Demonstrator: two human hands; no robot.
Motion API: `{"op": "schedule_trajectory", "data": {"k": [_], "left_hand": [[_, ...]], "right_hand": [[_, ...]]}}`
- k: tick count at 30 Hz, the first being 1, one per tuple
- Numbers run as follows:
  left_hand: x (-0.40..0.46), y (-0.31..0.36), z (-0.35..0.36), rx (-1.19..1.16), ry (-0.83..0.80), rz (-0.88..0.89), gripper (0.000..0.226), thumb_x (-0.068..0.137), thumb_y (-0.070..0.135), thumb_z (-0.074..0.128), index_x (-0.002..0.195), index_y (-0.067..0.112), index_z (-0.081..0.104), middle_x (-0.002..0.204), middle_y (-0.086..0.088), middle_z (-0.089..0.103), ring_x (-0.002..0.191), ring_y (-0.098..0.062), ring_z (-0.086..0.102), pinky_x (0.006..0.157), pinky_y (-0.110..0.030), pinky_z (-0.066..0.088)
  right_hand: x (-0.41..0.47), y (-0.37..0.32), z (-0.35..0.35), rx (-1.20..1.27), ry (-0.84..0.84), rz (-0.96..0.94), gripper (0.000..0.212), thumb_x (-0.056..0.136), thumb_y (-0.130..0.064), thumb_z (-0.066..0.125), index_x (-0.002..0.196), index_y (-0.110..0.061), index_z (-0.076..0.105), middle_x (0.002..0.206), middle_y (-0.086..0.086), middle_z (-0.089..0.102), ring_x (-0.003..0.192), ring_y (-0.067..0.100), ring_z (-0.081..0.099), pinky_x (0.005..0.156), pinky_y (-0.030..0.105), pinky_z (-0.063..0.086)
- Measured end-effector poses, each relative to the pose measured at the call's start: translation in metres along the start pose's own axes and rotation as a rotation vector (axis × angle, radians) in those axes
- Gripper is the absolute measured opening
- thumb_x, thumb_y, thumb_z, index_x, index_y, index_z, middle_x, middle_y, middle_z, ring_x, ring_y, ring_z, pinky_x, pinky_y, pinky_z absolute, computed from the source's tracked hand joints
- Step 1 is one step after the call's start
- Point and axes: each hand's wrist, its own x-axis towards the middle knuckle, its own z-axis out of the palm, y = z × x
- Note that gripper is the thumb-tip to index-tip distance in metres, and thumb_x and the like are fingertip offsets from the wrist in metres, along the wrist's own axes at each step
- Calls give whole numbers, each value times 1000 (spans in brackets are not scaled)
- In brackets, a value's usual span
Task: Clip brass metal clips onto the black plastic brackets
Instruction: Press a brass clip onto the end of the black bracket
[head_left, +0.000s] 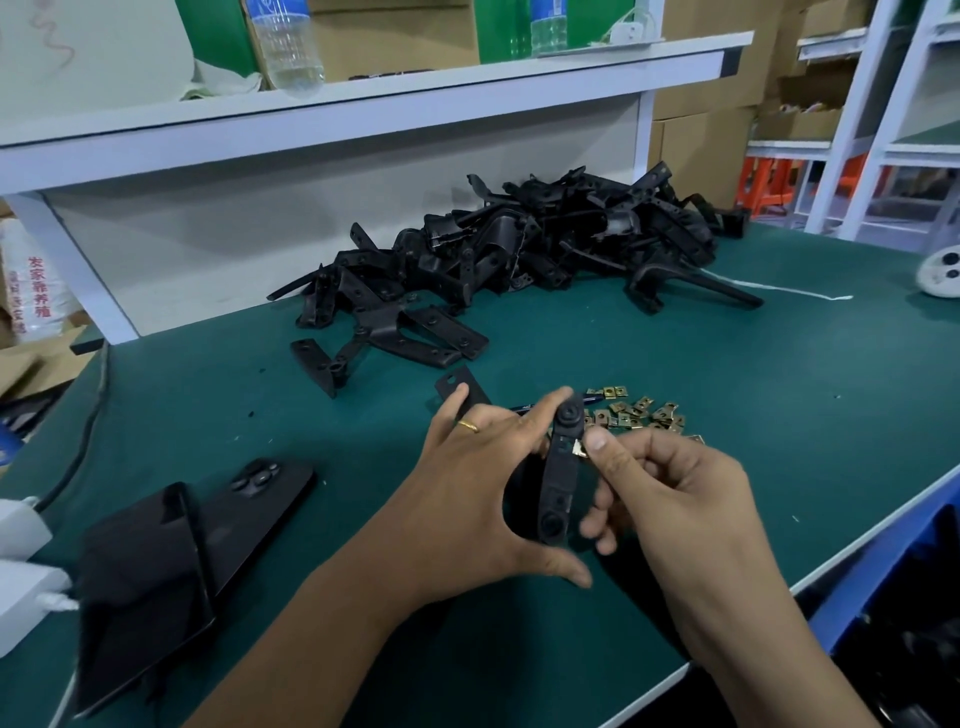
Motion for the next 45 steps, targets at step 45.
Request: {"op": "schedule_trajectory", "data": {"k": [45], "left_hand": [[-2, -3, 12, -318, -134, -229, 111, 56, 81, 83, 152, 41, 44, 136, 47, 38, 140, 22, 3, 118, -22, 13]], "right_hand": [[23, -4, -75, -1260, 252, -175, 13, 103, -39, 46, 95, -33, 55, 94, -10, 57, 81, 21, 50, 66, 36, 36]]}}
